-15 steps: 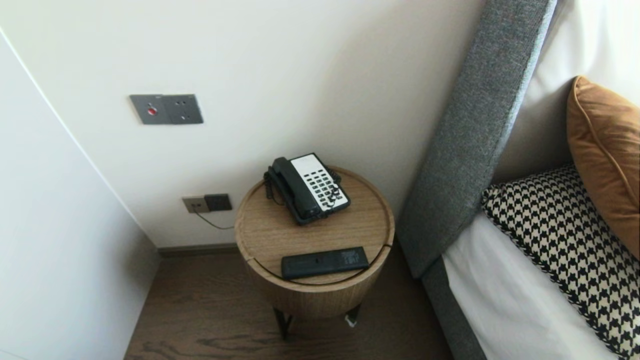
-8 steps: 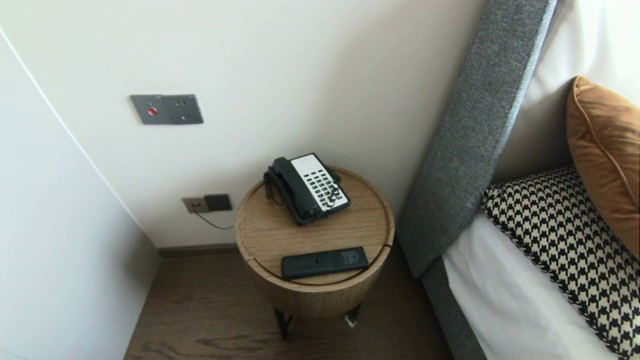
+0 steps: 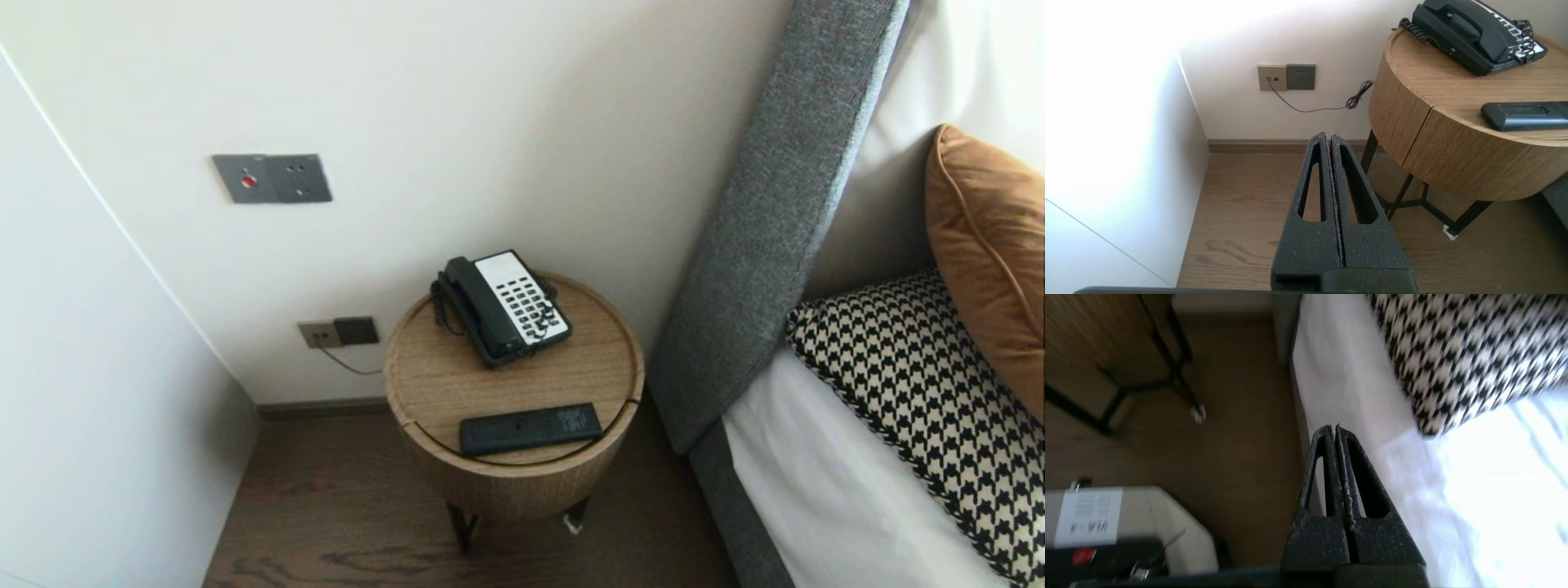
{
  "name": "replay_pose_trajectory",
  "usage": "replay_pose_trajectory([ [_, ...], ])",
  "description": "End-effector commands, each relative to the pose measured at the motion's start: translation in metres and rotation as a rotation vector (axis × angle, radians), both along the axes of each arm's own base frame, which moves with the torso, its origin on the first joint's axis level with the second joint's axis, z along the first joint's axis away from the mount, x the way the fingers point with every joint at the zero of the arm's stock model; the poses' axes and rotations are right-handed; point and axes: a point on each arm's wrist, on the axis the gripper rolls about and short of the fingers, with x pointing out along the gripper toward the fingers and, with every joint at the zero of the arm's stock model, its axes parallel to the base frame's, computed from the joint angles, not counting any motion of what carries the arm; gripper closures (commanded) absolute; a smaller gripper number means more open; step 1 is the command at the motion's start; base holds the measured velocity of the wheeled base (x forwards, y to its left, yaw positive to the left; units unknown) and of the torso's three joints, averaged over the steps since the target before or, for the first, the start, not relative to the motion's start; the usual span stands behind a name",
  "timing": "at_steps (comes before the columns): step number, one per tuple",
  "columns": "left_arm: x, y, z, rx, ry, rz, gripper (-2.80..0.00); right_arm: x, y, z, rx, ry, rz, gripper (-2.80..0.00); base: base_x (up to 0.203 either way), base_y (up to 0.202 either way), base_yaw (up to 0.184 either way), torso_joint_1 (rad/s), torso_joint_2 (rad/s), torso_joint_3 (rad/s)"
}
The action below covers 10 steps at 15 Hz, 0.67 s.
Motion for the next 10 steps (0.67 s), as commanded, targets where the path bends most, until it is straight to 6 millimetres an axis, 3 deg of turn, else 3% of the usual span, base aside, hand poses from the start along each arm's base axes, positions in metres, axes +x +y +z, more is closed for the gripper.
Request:
replay_pose_trajectory([
  [1,0.0,0.0,0.0,0.0,-0.001,0.0,0.0,-0.013,0.0,-0.01,-0.024,-0.136,0.02,0.0,0.0,0.0,0.0,0.0,0.0,0.0],
  [5,0.0,0.0,0.0,-0.001,-0.001,0.001,0.0,-0.007,0.001,-0.017,-0.048,-0.137,0.083,0.0,0.0,0.0,0.0,0.0,0.0,0.0],
  [7,0.0,0.0,0.001,0.0,-0.003,0.001,0.0,-0.001,0.003,-0.023,-0.015,-0.176,0.162,0.0,0.0,0.0,0.0,0.0,0.0,0.0],
  [10,0.0,0.0,0.0,0.0,-0.001,0.001,0.0,0.002,0.003,-0.024,0.061,-0.223,0.145,0.0,0.0,0.0,0.0,0.0,0.0,0.0],
])
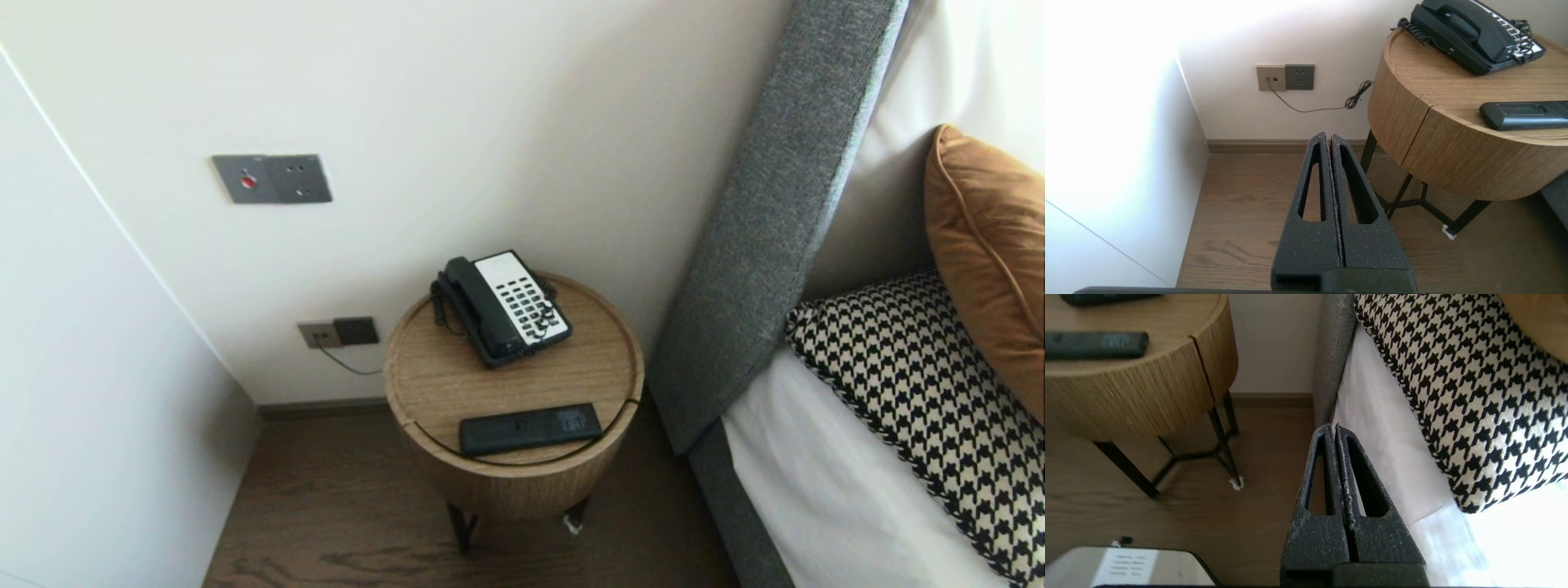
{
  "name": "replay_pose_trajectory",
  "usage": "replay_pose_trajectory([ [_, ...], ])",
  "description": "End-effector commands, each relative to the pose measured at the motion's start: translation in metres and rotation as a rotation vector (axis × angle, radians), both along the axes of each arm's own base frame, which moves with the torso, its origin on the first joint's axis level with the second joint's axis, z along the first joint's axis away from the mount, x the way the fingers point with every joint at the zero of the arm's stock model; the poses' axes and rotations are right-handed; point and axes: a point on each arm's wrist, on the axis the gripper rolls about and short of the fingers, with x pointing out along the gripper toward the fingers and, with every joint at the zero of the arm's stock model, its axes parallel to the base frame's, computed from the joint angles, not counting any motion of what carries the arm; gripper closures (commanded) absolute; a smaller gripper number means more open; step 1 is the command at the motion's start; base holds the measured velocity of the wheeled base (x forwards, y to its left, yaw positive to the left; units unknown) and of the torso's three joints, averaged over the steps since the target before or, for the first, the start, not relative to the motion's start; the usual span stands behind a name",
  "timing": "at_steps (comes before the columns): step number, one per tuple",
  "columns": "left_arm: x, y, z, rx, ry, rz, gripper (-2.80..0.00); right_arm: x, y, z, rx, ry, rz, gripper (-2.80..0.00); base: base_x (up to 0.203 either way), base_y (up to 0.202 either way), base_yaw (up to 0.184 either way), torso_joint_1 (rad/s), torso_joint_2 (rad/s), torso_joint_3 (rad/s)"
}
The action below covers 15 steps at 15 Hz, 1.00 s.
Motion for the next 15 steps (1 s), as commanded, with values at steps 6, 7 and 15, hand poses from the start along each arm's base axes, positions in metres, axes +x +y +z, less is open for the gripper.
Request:
replay_pose_trajectory([
  [6,-0.0001,0.0,0.0004,-0.001,-0.002,0.0,0.0,0.0004,-0.0001,-0.0031,0.015,0.004,-0.001,0.0,0.0,0.0,0.0,0.0,0.0,0.0],
  [7,0.0001,0.0,-0.0001,-0.001,0.0,0.001,0.0,0.0005,0.0,-0.0029,0.015,0.004,-0.002,0.0,0.0,0.0,0.0,0.0,0.0,0.0],
  [15,0.0001,0.0,-0.0001,-0.002,0.0,0.001,0.0,0.0004,0.0,-0.0029,0.015,0.002,-0.002,0.0,0.0,0.0,0.0,0.0,0.0,0.0],
])
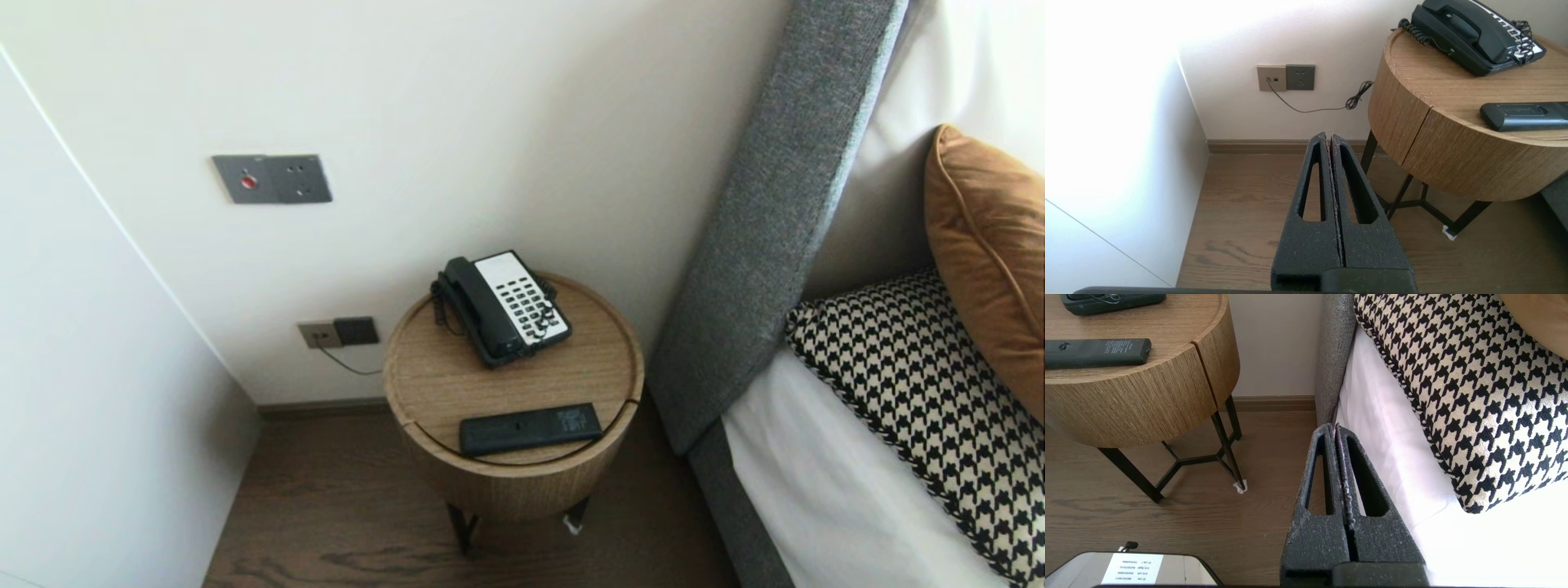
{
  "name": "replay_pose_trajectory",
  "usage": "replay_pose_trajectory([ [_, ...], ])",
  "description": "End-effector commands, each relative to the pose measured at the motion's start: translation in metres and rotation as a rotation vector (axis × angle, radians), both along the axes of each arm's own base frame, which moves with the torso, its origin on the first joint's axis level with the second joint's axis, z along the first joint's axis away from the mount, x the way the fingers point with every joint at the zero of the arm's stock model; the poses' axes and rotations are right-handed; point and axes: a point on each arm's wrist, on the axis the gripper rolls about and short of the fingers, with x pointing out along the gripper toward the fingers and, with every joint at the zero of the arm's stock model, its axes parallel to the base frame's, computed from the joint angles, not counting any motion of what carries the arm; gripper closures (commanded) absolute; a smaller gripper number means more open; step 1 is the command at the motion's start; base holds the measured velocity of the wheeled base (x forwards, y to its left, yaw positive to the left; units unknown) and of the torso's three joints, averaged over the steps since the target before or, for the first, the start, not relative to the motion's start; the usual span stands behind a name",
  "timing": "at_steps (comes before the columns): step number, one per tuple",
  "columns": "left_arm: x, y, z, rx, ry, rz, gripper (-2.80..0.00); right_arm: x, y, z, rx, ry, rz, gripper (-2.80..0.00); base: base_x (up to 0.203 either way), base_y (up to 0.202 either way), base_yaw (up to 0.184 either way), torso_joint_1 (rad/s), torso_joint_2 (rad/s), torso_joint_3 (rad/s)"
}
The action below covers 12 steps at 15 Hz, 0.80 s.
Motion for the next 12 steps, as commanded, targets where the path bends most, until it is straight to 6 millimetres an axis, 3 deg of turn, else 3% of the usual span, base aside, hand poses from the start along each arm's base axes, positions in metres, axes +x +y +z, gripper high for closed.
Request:
replay_pose_trajectory([
  [1,0.0001,0.0,-0.0002,-0.001,0.0,0.0,0.0,-0.0003,0.0,-0.0001,0.0,-0.003,0.002,0.0,0.0,0.0,0.0,0.0,0.0,0.0],
  [12,0.0001,0.0,-0.0002,-0.001,0.0,0.0,0.0,-0.0004,0.0,-0.0001,0.0,-0.004,0.0,0.0,0.0,0.0,0.0,0.0,0.0,0.0],
])
